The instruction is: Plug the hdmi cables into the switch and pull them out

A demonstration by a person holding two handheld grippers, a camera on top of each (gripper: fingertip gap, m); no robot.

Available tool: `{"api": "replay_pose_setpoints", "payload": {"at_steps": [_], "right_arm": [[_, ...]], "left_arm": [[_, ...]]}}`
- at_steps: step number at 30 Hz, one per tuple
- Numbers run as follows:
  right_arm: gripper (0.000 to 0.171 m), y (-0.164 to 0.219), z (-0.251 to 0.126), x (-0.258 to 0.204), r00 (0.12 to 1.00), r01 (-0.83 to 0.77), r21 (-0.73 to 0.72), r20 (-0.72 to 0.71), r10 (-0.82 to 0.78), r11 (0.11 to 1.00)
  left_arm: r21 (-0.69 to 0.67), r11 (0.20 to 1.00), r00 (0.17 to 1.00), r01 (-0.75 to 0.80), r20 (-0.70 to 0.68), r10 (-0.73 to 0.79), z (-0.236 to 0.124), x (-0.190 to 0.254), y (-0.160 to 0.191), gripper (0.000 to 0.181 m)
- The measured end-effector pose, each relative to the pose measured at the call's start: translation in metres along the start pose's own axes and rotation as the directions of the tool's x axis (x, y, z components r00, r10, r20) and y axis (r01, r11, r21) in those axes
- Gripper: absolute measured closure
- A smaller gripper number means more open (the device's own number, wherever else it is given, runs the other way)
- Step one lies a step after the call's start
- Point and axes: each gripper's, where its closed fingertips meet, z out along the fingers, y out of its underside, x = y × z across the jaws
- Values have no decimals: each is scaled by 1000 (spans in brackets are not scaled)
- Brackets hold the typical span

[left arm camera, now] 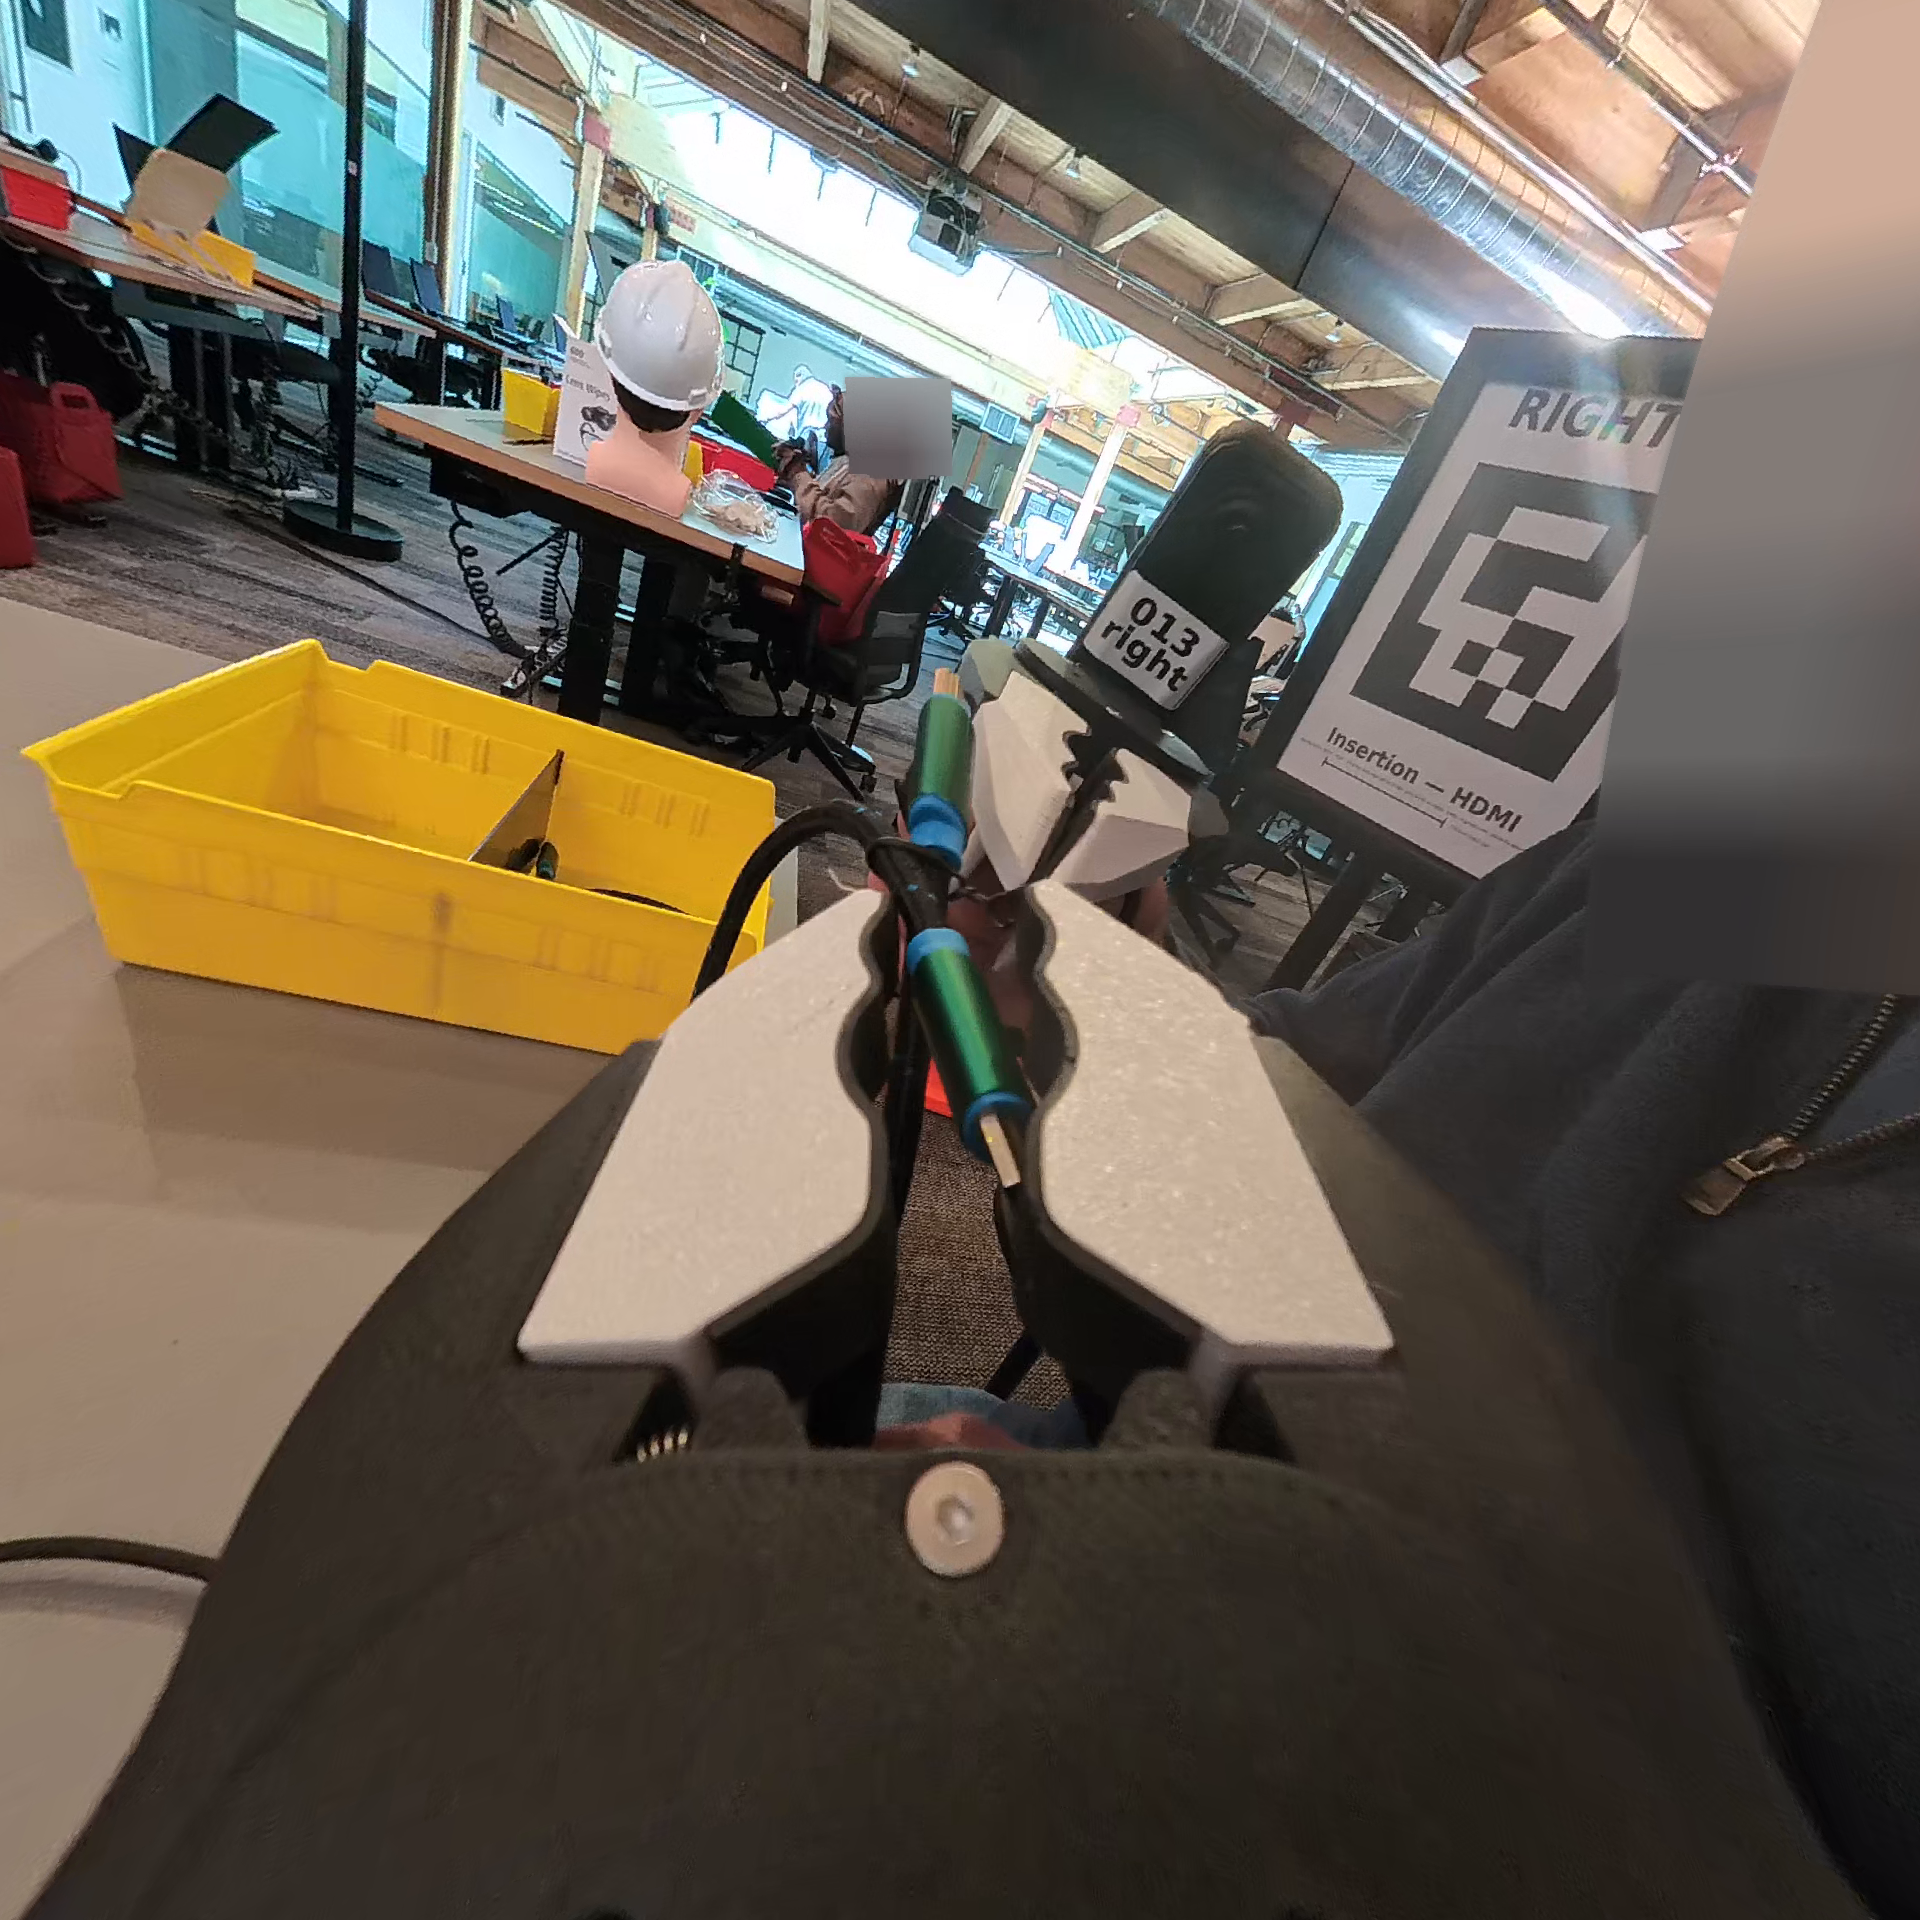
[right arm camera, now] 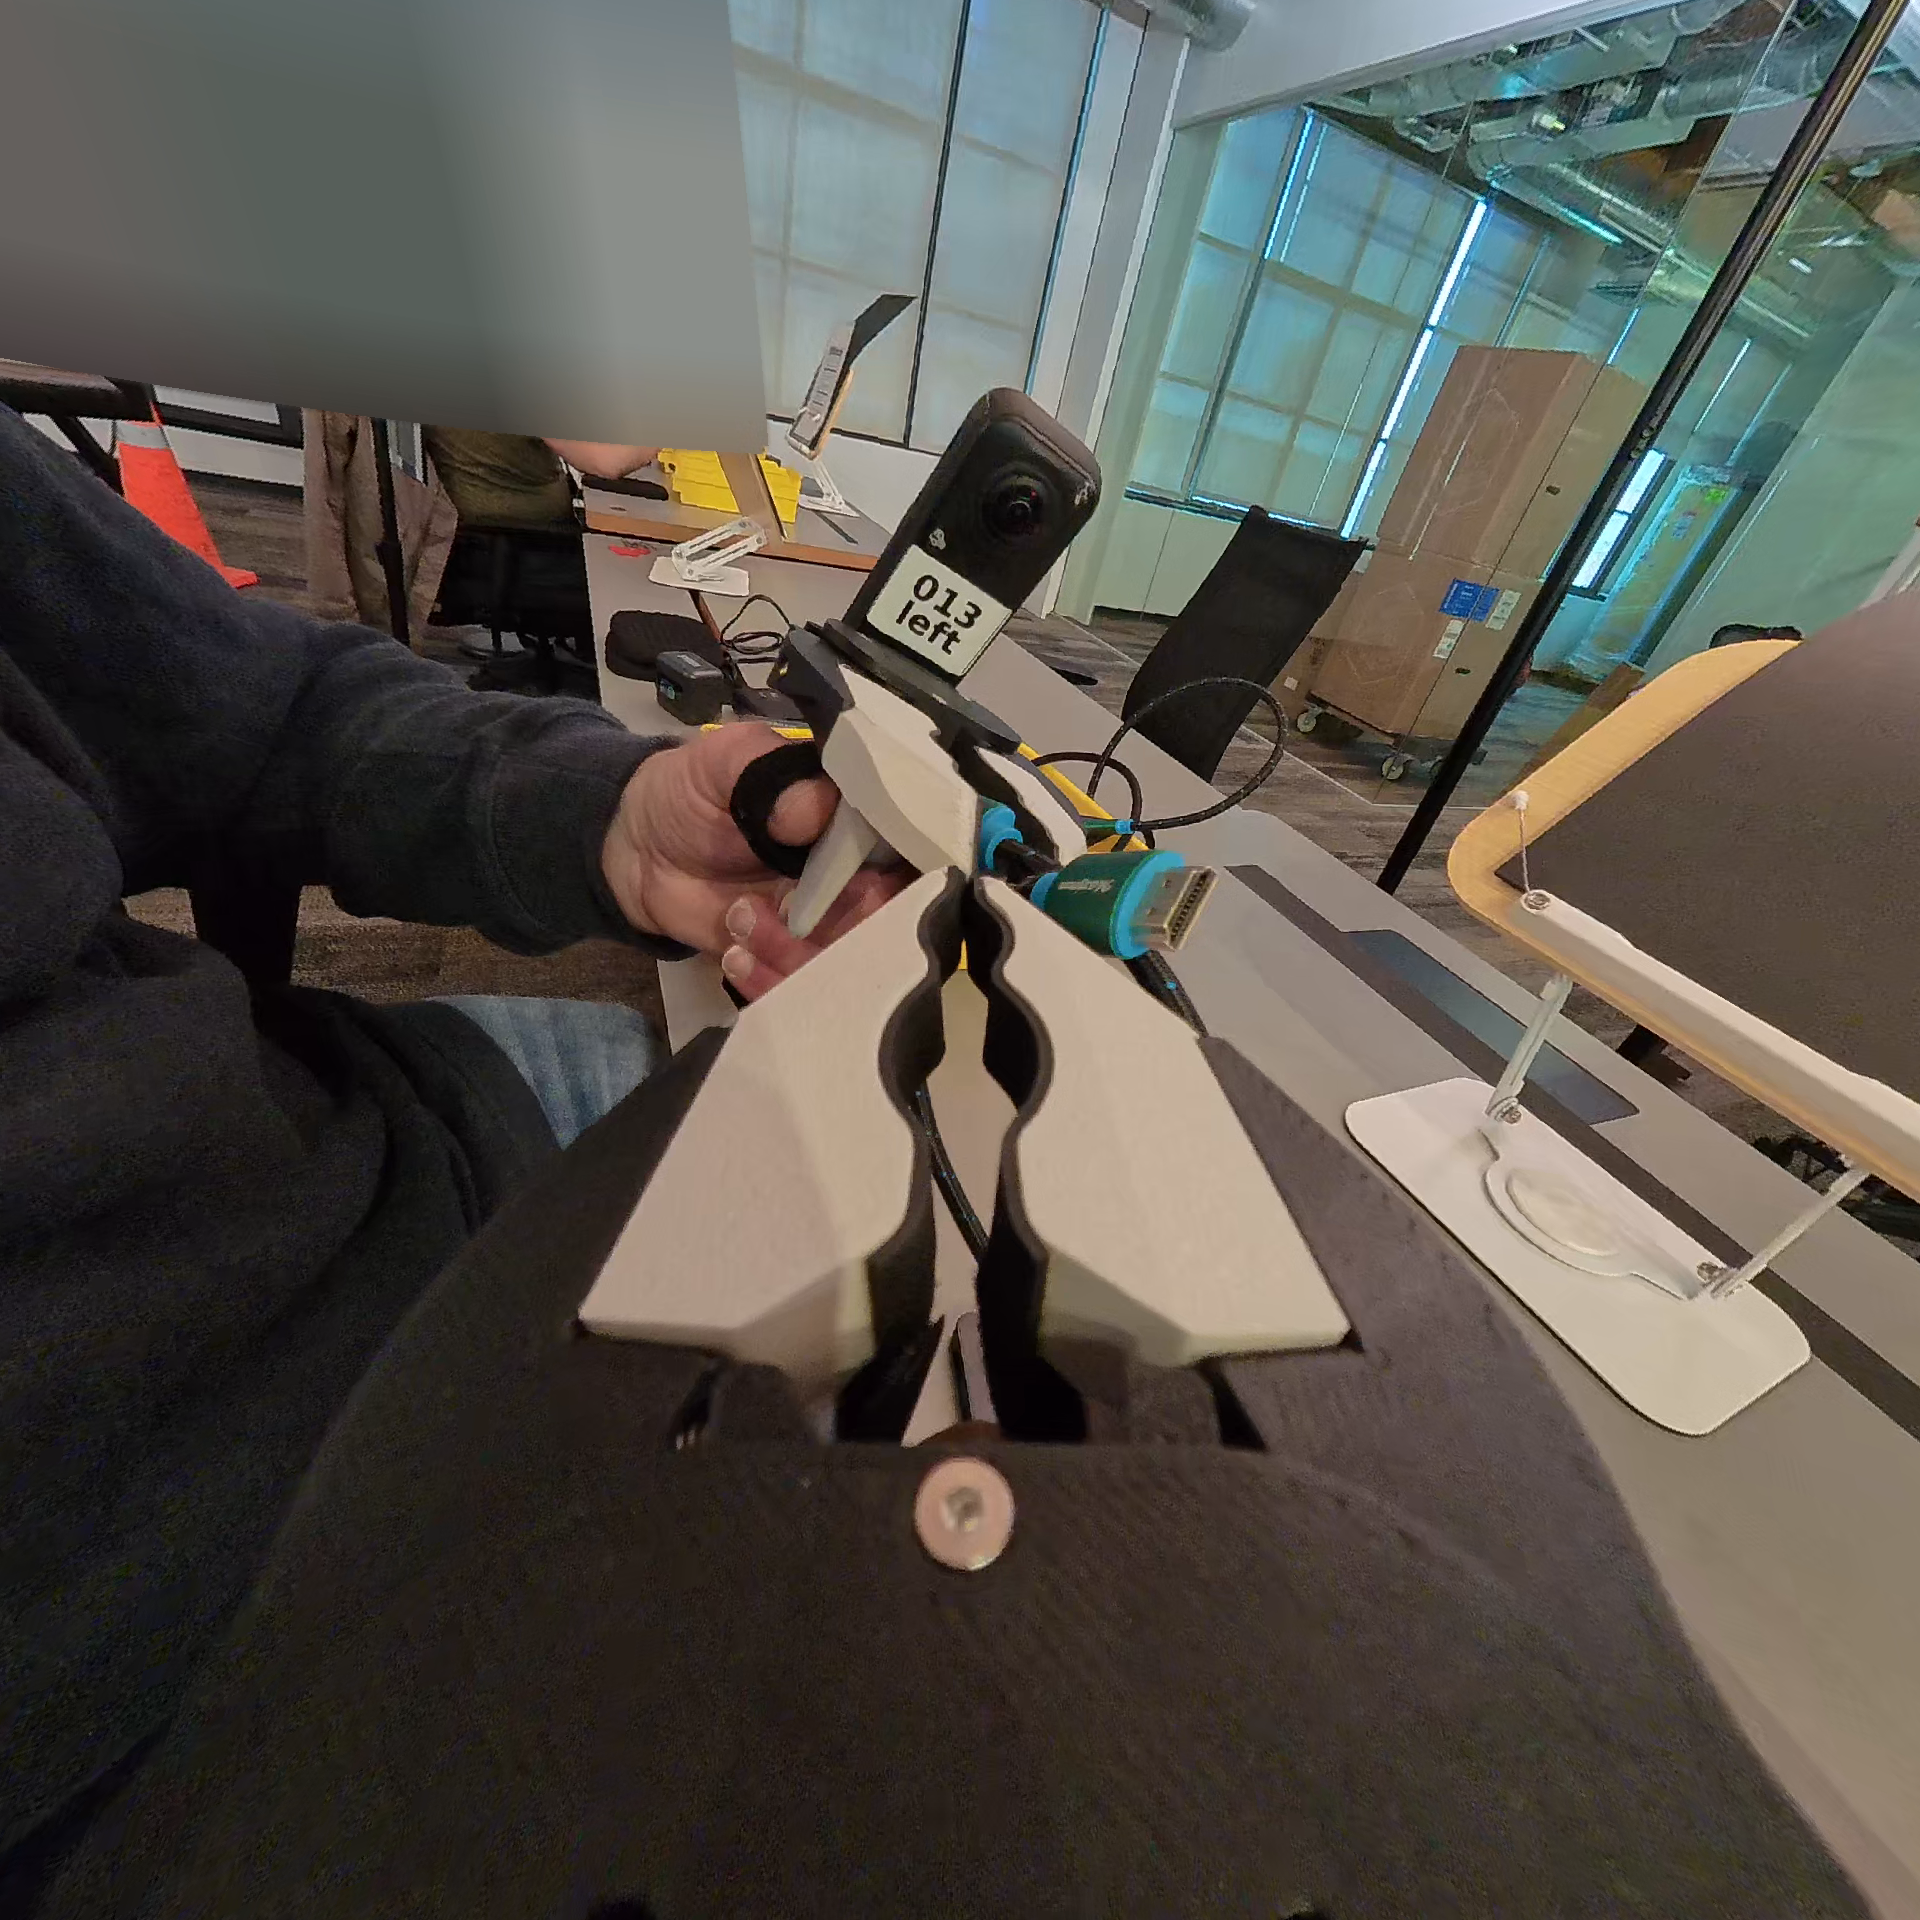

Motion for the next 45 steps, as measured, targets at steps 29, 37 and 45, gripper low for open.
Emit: {"api": "replay_pose_setpoints", "payload": {"at_steps": [29,37,45], "right_arm": [[171,1,9,-5,999,-32,-51,-21,31,998],[171,1,5,-8,1000,-9,-71,15,10,997],[171,6,-2,-12,996,-26,-75,86,32,997]], "left_arm": [[-89,974,964,-206,152,218,4,-6,10,171],[-69,985,980,-159,110,166,5,-2,9,171],[-58,993,992,-107,57,110,7,1,13,170]]}}
